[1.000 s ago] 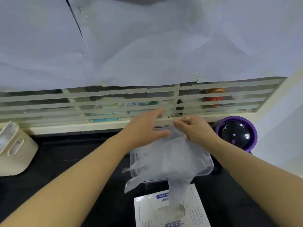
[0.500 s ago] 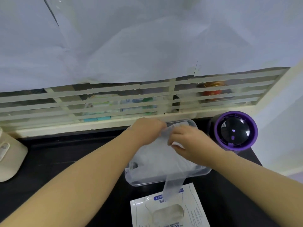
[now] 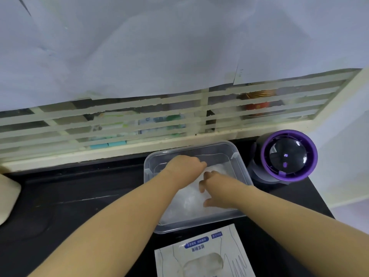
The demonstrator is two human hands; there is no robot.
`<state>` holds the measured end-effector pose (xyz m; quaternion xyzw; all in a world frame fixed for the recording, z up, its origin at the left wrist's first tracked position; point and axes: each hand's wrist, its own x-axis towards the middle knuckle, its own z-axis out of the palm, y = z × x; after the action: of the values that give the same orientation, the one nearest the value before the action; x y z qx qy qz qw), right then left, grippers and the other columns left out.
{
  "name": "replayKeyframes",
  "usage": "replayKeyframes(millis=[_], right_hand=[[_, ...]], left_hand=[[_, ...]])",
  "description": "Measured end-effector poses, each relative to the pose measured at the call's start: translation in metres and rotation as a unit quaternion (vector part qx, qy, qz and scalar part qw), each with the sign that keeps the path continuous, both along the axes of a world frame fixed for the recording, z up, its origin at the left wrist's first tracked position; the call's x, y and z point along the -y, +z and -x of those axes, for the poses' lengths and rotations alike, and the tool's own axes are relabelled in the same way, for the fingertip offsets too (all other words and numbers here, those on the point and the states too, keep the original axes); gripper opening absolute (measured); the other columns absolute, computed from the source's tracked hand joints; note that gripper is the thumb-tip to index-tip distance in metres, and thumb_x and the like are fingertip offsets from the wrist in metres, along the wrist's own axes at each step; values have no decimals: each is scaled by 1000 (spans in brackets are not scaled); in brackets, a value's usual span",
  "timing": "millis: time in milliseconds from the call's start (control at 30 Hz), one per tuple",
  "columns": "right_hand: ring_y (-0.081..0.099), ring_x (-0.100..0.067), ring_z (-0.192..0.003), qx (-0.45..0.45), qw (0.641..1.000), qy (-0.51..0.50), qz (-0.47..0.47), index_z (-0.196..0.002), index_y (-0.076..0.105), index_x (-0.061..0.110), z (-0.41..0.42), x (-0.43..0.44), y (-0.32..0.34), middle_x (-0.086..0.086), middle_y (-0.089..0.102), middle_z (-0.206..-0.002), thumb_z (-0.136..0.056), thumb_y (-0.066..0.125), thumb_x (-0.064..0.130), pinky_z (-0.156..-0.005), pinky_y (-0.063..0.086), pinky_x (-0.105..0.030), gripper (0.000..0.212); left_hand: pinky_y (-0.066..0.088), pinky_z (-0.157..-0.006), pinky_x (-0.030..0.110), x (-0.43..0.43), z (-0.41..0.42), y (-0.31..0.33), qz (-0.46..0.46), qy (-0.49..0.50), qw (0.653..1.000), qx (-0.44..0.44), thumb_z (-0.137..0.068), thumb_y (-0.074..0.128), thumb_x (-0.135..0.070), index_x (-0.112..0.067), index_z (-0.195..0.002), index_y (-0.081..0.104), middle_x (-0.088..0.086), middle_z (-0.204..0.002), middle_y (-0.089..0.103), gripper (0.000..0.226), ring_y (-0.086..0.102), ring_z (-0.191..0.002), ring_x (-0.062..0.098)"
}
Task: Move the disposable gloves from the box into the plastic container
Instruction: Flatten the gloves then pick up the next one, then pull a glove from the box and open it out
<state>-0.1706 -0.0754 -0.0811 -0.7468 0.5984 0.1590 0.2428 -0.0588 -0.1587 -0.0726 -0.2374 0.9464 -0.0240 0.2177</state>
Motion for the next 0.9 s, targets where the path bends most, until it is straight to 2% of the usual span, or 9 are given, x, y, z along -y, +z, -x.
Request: replayKeyframes(millis=[133, 167, 233, 267, 367, 467, 633, 800, 900], right_hand=[[42, -25, -115, -12, 1000, 5, -16, -133, 44, 14, -1, -1, -3, -10, 39, -133, -90, 61, 43, -94, 43, -37, 54], [42, -25, -115, -12, 1000, 0, -20, -133, 44, 14, -1, -1, -2, -10, 39, -133, -89, 62, 42, -94, 43, -37, 55], [44, -24, -113, -8, 1000, -9, -22, -132, 44, 14, -1, 0, -2, -10, 38, -133, -88, 64, 39, -95, 43, -37, 55], [44, -24, -113, -7, 1000, -13, -25, -133, 43, 13, -2, -1, -2, -10, 38, -134, -88, 65, 38, -97, 43, -38, 56], [39, -28, -122, -40, 998, -6, -45, -141, 34, 12, -4, -2, -6, -12, 33, -138, -90, 63, 35, -101, 41, -40, 63], [33, -30, -128, -64, 997, 1, -45, -140, 34, 11, -9, -1, -9, -14, 33, -141, -90, 61, 36, -103, 37, -42, 62], [35, -31, -129, -97, 994, -28, -38, -140, 36, 7, -16, 0, -11, -17, 32, -144, -93, 59, 30, -102, 37, -39, 56], [35, -31, -128, -95, 992, -59, -52, -139, 38, 5, -20, 4, -14, -18, 34, -141, -95, 58, 19, -99, 41, -37, 50], [31, -32, -131, -75, 993, -63, -60, -143, 33, 9, -17, 7, -15, -17, 26, -147, -93, 59, 23, -99, 41, -39, 58]], left_hand=[[51, -86, 36, 2, -12, 1, -26, -5, 998, -63, -93, 53, -1, -21, -146, 36, 5, -135, 50, 59, 53, -116, 26], [51, -85, 35, 0, -15, 4, -9, -35, 993, -110, -88, 58, 2, -20, -144, 40, 5, -133, 52, 62, 55, -114, 26], [53, -73, 33, -9, -18, 13, 19, -86, 984, -157, -72, 72, 5, -14, -124, 61, 6, -112, 63, 56, 63, -93, 26], [52, -69, 32, -15, -20, 14, 20, -100, 985, -136, -72, 71, 6, -12, -116, 63, 6, -106, 63, 48, 64, -88, 26], [46, -71, 33, -30, -24, -1, -36, -40, 999, 8, -95, 51, -4, -10, -127, 51, 8, -118, 56, 33, 61, -103, 28], [38, -72, 33, -32, -26, -14, -88, 52, 991, 91, -100, 51, -25, -7, -132, 49, 11, -125, 51, 36, 57, -109, 30], [46, -86, 34, -35, -30, -20, -121, 143, 977, 105, -101, 47, -32, -8, -133, 49, 11, -129, 50, 40, 57, -112, 30], [44, -81, 29, -39, -26, -19, -135, 180, 968, 111, -101, 47, -23, -7, -119, 61, 9, -123, 60, 28, 59, -110, 27], [44, -83, 32, -40, -15, -12, -92, 155, 980, 81, -102, 49, -24, -6, -124, 58, 12, -130, 51, 30, 55, -115, 28]])
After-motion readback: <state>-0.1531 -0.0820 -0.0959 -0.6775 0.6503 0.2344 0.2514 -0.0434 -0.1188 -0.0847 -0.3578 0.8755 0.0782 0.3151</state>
